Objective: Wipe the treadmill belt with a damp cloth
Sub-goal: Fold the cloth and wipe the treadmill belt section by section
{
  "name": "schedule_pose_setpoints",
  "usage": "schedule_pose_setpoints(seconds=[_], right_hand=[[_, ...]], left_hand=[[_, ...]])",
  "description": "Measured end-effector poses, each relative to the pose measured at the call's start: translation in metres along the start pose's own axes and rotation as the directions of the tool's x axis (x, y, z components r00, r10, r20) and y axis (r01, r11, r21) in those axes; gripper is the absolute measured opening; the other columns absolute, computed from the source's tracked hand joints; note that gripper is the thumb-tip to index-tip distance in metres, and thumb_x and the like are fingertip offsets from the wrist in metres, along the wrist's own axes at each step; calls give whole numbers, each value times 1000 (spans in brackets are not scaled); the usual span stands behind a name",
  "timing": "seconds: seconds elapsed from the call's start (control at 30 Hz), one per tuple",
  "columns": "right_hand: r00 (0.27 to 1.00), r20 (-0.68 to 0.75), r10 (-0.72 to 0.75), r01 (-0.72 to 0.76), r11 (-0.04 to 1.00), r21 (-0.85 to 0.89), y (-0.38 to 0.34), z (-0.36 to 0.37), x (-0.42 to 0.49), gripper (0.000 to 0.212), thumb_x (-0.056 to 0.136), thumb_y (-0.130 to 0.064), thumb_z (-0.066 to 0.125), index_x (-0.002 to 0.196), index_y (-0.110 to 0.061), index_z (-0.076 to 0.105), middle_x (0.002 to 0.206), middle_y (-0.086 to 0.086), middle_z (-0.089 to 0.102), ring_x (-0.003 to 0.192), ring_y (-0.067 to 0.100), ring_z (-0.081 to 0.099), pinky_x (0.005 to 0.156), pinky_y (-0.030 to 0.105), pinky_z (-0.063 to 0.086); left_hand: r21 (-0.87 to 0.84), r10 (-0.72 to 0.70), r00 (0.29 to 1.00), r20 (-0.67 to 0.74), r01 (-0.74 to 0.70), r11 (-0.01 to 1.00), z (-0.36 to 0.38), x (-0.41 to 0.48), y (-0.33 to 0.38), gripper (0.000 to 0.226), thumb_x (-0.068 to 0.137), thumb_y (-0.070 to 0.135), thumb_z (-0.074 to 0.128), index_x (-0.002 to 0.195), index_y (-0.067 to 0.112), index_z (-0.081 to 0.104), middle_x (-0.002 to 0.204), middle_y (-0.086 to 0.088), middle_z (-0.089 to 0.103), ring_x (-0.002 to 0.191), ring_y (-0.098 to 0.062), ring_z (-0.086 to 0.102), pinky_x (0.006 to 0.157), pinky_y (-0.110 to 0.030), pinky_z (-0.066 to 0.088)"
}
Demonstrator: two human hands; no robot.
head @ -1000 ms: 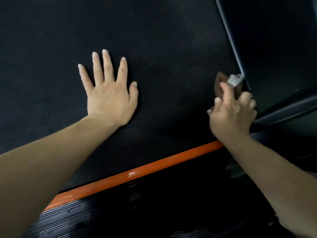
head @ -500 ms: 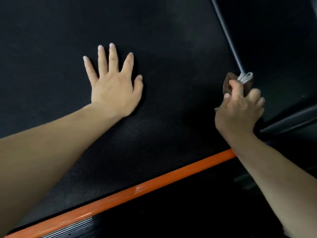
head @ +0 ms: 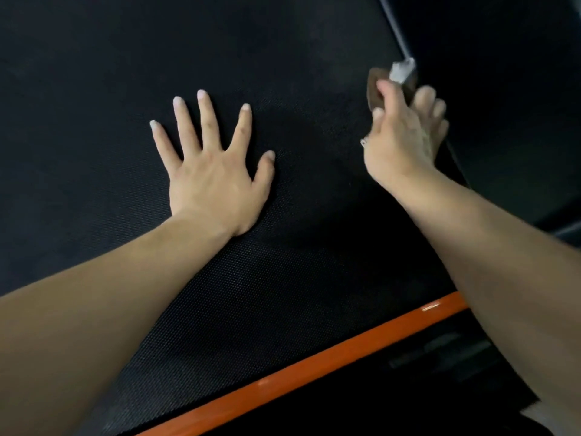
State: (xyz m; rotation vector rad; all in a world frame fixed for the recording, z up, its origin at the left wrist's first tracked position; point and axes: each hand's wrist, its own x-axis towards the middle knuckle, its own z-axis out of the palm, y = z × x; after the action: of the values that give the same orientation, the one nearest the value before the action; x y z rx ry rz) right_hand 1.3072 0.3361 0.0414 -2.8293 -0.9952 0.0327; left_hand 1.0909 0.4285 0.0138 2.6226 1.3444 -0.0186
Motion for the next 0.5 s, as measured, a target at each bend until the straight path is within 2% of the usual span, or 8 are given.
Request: schedule_pose_setpoints(seconds=[0.1, 0.23, 0.27, 0.37, 0.43, 0.5], right_hand=[[996, 28, -85, 85, 996, -14, -3, -1, -19, 46, 99, -30, 48, 143, -33, 37, 135, 15, 36, 118, 35, 37, 100, 47, 31], [963, 48, -266, 266, 964, -2, 13, -3, -79, 47, 95, -30, 41, 142, -31, 43, 119, 14, 42, 104, 34, 40, 90, 48, 35], [962, 40, -269, 269, 963, -7, 9, -2, -65, 46, 96, -30, 41, 142, -32, 44, 121, 14, 42, 105, 35, 40, 91, 48, 35], [989, -16, -150, 150, 989, -17, -16, 7, -2, 44, 99, -30, 44, 142, -36, 40, 132, 14, 39, 117, 35, 39, 99, 48, 32], [993, -37, -115, 114, 993, -23, -33, 9, 13, 43, 99, -29, 45, 141, -36, 41, 133, 13, 40, 118, 36, 39, 98, 47, 33], [971, -44, -233, 232, 972, -34, -40, 11, -5, 44, 98, -27, 47, 141, -36, 42, 127, 14, 43, 112, 36, 42, 93, 48, 35]], left_hand=[[1, 4, 1000, 1, -4, 1000, 0, 0, 0, 73, 99, 68, 13, 163, 32, 8, 171, -19, -6, 156, -44, -12, 121, -68, -6], [4, 0, 1000, -1, 0, 1000, -1, 0, 1, 74, 99, 67, 12, 163, 31, 10, 171, -20, -4, 156, -45, -10, 121, -69, -5], [9, 0, 1000, 3, 0, 1000, -1, 0, 1, 74, 98, 67, 12, 163, 31, 9, 171, -20, -4, 156, -45, -10, 121, -69, -5], [9, 1, 1000, 13, -1, 1000, 0, 1, 1, 74, 98, 67, 11, 163, 31, 7, 171, -20, -6, 156, -44, -11, 121, -69, -5], [7, 2, 1000, 22, -3, 1000, -1, 1, 1, 74, 98, 67, 12, 163, 31, 8, 171, -19, -6, 156, -44, -11, 121, -68, -5], [12, 1, 1000, 30, -2, 1000, -1, 1, 1, 74, 98, 66, 12, 163, 31, 9, 171, -20, -4, 156, -44, -10, 121, -68, -5]])
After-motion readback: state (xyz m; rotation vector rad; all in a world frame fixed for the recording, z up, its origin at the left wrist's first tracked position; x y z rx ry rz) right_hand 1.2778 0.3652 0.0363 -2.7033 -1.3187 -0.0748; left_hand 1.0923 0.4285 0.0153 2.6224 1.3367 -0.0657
